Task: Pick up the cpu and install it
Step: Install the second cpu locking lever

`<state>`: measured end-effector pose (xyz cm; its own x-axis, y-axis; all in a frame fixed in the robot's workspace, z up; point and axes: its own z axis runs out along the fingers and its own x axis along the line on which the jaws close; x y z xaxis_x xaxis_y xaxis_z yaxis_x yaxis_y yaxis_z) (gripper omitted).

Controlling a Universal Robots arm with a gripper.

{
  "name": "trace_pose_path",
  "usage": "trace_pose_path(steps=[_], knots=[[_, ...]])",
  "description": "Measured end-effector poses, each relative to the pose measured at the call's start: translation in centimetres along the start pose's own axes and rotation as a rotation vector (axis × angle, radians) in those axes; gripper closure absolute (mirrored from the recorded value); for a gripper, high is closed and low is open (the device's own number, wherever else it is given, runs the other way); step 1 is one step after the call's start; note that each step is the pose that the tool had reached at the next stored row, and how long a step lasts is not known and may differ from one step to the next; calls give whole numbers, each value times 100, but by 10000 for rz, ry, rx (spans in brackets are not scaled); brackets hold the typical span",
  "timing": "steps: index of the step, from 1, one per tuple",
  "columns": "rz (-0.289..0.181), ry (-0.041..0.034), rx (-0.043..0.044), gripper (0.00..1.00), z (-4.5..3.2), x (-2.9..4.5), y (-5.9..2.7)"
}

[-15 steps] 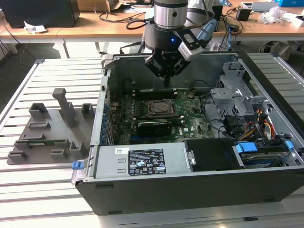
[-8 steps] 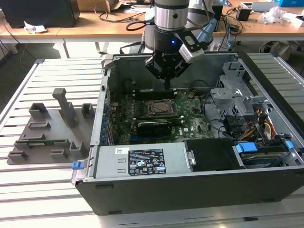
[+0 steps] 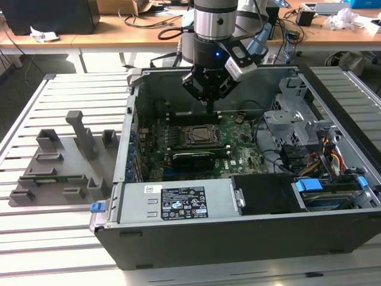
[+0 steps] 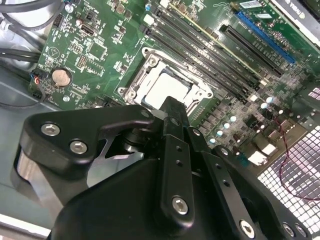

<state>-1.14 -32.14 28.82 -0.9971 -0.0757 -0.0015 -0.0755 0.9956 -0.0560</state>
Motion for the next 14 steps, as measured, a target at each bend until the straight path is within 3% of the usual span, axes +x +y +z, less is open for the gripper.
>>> trace_pose_path(steps=[10, 13, 14], knots=[[-1, -1, -1, 89, 7, 8, -115], [0, 0, 0, 89, 12, 14, -190], [0, -4, -41, 89, 14, 17, -219]])
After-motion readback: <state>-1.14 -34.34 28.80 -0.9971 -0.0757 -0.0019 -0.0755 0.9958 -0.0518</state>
